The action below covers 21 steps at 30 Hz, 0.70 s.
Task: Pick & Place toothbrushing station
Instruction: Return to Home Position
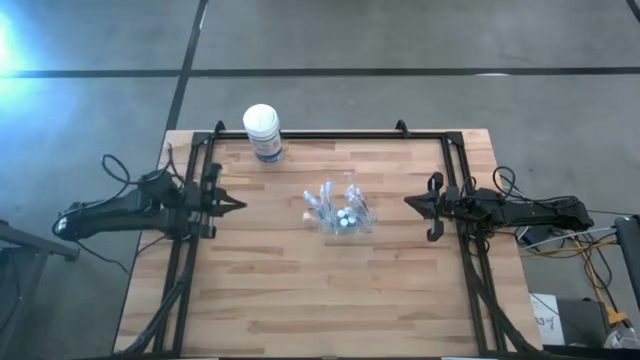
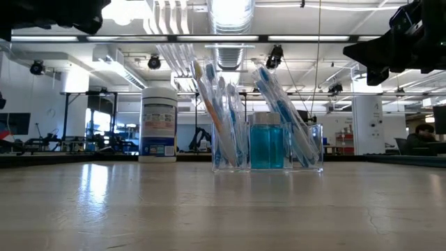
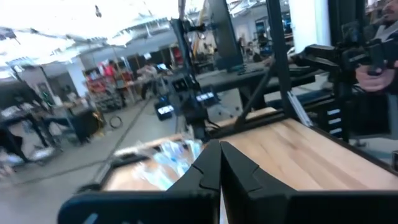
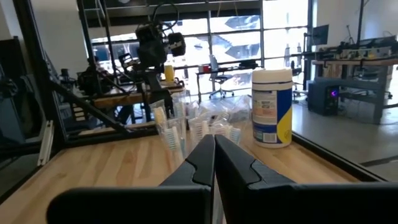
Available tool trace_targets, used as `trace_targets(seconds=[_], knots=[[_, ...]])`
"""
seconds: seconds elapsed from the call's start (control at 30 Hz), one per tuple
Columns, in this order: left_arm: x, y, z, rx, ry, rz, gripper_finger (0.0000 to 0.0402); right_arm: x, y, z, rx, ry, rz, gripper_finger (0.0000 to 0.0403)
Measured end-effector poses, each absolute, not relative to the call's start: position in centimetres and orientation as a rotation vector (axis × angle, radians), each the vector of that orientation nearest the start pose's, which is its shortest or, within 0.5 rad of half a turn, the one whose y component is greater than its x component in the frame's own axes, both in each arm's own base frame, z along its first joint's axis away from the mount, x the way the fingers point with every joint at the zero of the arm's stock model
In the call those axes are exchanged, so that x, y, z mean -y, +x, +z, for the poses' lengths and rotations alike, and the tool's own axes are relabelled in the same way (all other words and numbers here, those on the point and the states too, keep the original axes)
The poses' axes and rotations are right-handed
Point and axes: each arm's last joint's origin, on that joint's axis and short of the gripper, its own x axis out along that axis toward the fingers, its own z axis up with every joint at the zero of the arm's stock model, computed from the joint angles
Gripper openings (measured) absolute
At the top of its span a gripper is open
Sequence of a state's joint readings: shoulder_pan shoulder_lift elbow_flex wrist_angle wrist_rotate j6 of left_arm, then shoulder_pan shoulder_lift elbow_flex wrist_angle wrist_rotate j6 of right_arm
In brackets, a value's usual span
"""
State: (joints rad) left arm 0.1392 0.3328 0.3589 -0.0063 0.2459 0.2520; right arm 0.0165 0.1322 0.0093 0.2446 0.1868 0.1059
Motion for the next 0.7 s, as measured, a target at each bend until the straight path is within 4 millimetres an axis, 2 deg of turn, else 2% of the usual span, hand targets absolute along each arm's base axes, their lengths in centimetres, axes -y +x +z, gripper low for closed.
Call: trace_targets(seconds=[0.23,0.43,0.63,0.7], knots=[[-1.3,10.4,24.9,0.004,0.132,-0.068,0.0001,0.4,10.4,17.9,0.13,0.117,-0.166,0.0008],[-1.0,9.0,24.7,0.084,0.094,-0.058,0.0001,0.4,10.4,17.9,0.125,0.138,-0.164,0.0008],[-0.8,8.1,22.5,0.135,0.009,-0.05,0.0,0.3,10.4,17.9,0.125,0.157,-0.148,0.0008],[-0.9,8.4,21.1,0.099,-0.005,-0.047,0.0,0.3,10.5,17.9,0.124,0.162,-0.136,0.0008]])
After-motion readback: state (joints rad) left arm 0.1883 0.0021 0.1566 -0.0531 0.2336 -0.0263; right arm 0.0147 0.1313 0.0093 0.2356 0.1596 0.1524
